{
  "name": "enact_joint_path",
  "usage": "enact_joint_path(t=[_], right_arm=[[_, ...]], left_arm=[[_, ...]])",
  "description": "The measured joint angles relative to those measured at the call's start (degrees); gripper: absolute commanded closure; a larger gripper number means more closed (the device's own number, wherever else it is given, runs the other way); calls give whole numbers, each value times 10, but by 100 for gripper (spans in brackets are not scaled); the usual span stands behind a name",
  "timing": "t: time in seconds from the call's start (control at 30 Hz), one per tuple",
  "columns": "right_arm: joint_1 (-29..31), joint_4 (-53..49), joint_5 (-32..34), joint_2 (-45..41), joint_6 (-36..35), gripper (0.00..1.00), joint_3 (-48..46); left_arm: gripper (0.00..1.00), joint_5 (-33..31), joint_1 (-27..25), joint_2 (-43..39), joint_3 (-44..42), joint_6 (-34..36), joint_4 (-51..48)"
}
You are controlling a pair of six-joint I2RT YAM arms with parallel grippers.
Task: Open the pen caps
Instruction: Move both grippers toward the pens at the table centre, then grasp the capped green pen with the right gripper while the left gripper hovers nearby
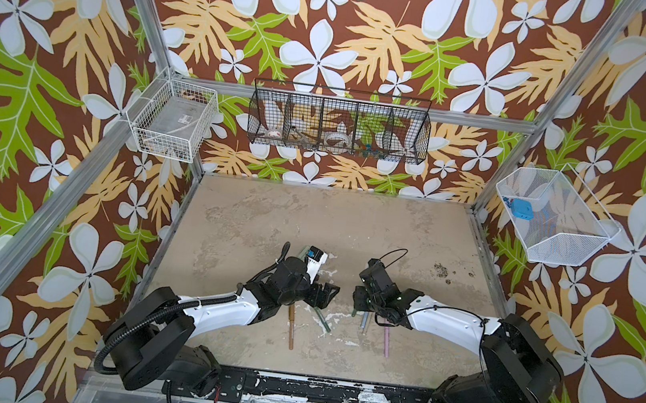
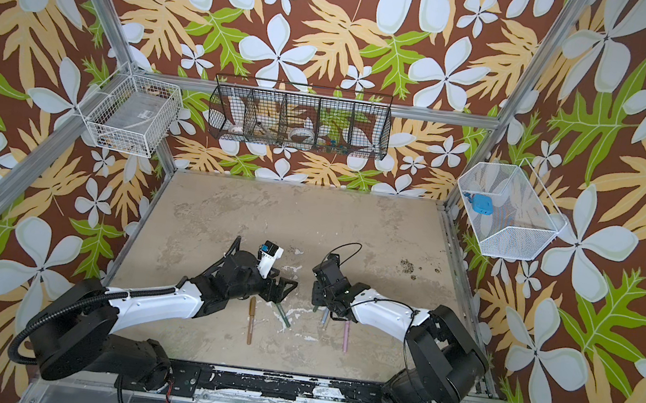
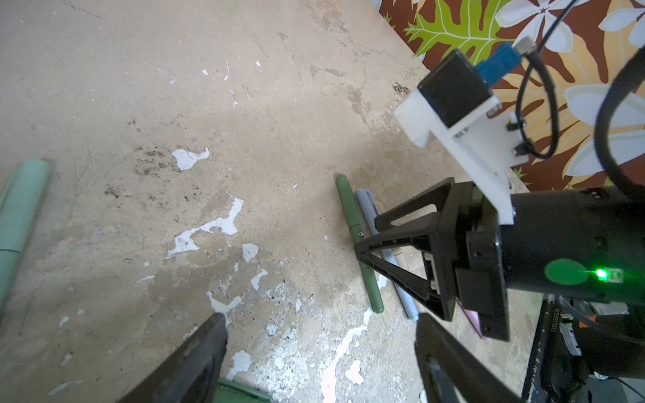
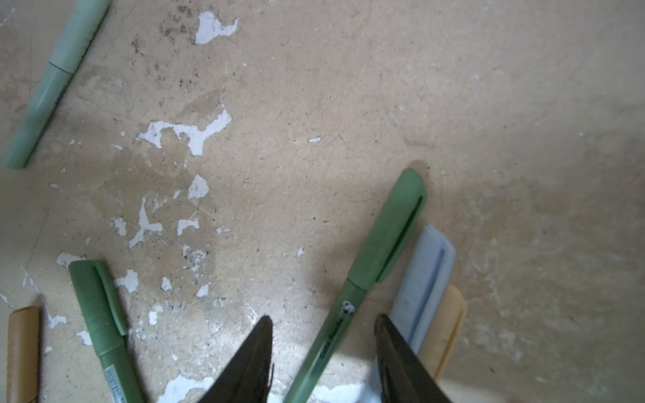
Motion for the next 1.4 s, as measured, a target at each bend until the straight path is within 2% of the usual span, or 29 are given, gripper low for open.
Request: enact_joint_path(t=[0.33, 0.57, 0.83, 1.07, 1.3, 1.4], right_arm=[[0, 11, 0, 18, 0, 56, 2], [0, 12, 5, 27, 0, 65, 2], [4, 16, 10, 44, 0, 71, 2], [23, 13, 11, 64, -3, 81, 25], [28, 9, 15, 86, -7, 82, 47], [35, 7, 26, 90, -10, 80, 52]], left_arm=[[15, 16, 10, 4, -2, -12, 5], [15, 1, 11, 5, -2, -14, 3], [15, -11, 11, 6, -1, -21, 3], [15, -8, 11, 13, 0, -26, 3], [15, -7, 11, 16, 2, -33, 3], [15, -10, 11, 17, 2, -33, 2]])
